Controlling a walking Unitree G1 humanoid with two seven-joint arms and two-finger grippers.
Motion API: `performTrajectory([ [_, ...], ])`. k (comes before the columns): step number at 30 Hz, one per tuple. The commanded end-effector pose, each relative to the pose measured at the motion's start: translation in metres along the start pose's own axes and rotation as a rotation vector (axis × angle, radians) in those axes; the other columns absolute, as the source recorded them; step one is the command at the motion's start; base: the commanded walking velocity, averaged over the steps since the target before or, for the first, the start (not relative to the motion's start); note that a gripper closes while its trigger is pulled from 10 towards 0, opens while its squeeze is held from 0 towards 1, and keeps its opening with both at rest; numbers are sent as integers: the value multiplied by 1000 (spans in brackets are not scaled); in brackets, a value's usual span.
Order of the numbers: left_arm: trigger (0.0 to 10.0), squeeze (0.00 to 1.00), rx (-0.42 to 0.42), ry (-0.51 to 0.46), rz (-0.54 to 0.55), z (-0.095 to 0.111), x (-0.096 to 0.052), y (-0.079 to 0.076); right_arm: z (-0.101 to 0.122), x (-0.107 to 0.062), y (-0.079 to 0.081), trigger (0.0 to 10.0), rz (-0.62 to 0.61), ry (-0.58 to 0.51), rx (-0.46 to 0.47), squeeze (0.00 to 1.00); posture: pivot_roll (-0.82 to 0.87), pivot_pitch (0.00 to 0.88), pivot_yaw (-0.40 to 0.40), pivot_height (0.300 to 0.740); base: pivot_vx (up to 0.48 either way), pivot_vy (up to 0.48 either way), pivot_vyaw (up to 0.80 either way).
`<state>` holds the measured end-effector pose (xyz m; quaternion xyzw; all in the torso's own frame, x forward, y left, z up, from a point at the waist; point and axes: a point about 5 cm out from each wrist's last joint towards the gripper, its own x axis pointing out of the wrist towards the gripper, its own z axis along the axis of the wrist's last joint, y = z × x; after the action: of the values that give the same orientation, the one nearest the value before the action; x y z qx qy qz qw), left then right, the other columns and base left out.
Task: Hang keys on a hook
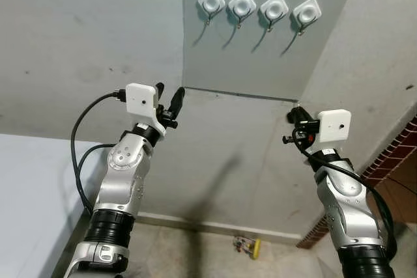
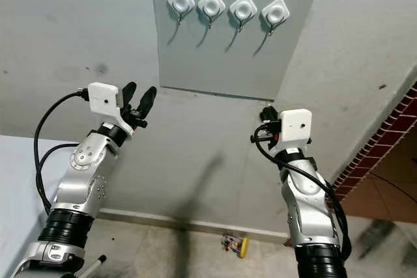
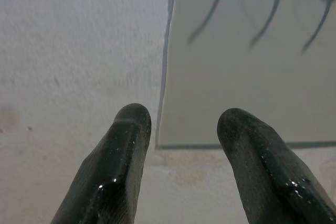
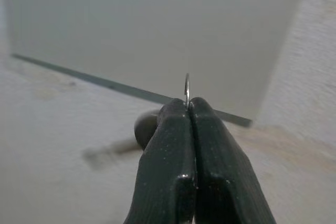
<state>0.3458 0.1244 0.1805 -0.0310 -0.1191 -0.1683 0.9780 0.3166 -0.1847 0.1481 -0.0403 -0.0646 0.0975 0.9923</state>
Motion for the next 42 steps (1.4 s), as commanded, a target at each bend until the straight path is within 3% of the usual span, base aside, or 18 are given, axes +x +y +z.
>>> performTrajectory([
  [1,10000,0,5,-23,-4,10,4,0,15,5,2,10000,52,-47,-4,0,-126,0,-37,740,0,0,0],
  [7,10000,0,-5,-26,-12,16,5,4,28,12,12,10000,173,-85,-17,0,-126,0,-37,740,0,0,0],
  [14,10000,0,62,-43,-75,30,9,2,58,34,36,10000,376,-166,-1,0,-104,0,-46,740,0,0,0],
  [23,10000,0,74,-75,-153,43,11,-5,85,57,55,10000,506,-238,29,0,-75,0,-55,740,0,0,0],
  [35,10000,0,81,-98,-180,54,16,-10,111,88,77,10000,558,-298,107,0,-75,0,-44,740,0,0,0],
  [42,10000,0,66,-105,-174,57,17,-11,116,101,81,10000,531,-302,232,0,-80,0,-41,740,0,0,0],
])
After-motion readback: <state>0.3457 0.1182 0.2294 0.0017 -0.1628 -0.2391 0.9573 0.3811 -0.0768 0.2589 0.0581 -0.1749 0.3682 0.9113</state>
